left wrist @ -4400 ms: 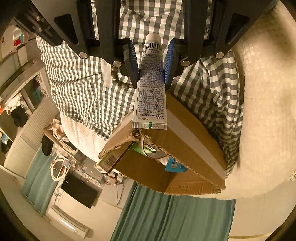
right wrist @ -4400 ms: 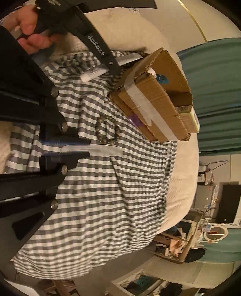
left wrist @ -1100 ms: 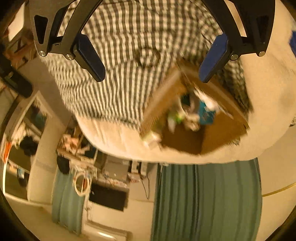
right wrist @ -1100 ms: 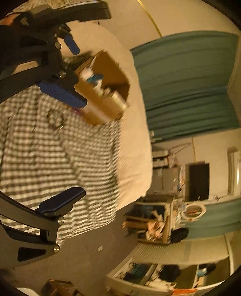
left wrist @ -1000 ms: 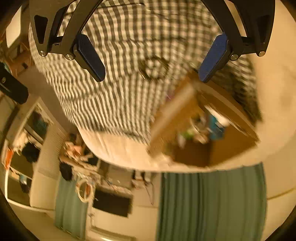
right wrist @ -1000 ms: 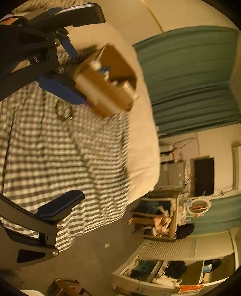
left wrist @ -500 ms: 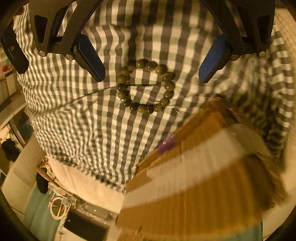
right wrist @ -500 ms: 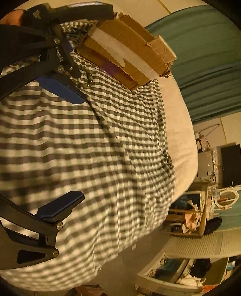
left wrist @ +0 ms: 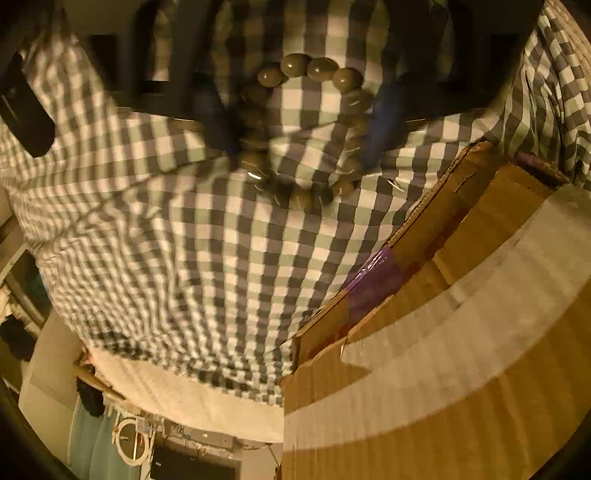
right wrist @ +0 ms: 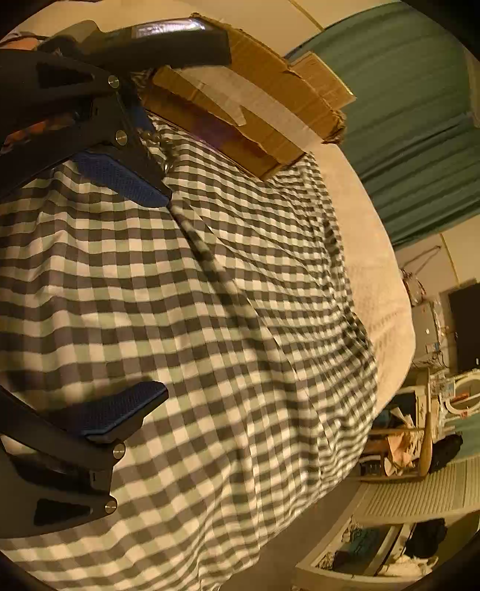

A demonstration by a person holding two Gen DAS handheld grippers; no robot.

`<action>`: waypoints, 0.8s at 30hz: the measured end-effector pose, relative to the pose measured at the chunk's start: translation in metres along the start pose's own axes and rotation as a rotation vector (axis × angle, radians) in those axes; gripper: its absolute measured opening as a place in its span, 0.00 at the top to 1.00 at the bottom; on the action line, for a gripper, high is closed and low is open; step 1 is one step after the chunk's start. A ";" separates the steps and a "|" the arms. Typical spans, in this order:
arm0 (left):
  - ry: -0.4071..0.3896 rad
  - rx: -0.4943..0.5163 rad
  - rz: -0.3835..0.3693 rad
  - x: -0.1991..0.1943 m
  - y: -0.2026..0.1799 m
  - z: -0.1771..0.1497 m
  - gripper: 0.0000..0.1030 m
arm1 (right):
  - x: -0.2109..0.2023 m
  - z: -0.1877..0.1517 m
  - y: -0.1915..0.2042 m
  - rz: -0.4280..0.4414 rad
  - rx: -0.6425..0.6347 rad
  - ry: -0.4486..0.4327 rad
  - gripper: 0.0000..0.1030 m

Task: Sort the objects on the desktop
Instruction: 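Withdraw both tools and grasp the dark bead bracelet with the left tool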

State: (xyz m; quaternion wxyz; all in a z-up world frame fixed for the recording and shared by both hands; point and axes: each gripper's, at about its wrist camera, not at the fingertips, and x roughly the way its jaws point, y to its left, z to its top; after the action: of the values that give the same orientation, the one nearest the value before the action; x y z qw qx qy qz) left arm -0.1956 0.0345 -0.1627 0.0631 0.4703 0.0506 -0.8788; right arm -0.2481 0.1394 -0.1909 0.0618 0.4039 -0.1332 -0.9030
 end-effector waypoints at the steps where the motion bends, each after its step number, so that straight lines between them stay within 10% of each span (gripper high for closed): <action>1: 0.003 0.003 -0.002 -0.002 0.001 0.000 0.77 | -0.005 0.000 0.001 -0.004 0.000 -0.004 0.07; 2: 0.002 0.000 0.007 -0.005 0.003 -0.001 0.90 | -0.010 -0.001 0.003 -0.009 -0.002 -0.007 0.07; 11: 0.079 -0.170 -0.186 -0.029 0.036 -0.006 0.89 | -0.061 -0.011 0.025 -0.005 -0.014 -0.001 0.07; 24: -0.168 -0.105 -0.389 -0.154 0.067 0.008 0.89 | -0.146 0.008 0.108 0.030 -0.119 -0.120 0.07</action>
State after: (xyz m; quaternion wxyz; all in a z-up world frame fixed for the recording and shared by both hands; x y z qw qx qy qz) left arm -0.1070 -0.0231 -0.0324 -0.0790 0.3731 0.1808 -0.9066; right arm -0.1566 0.0700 -0.0502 0.0909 0.3424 -0.0886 -0.9309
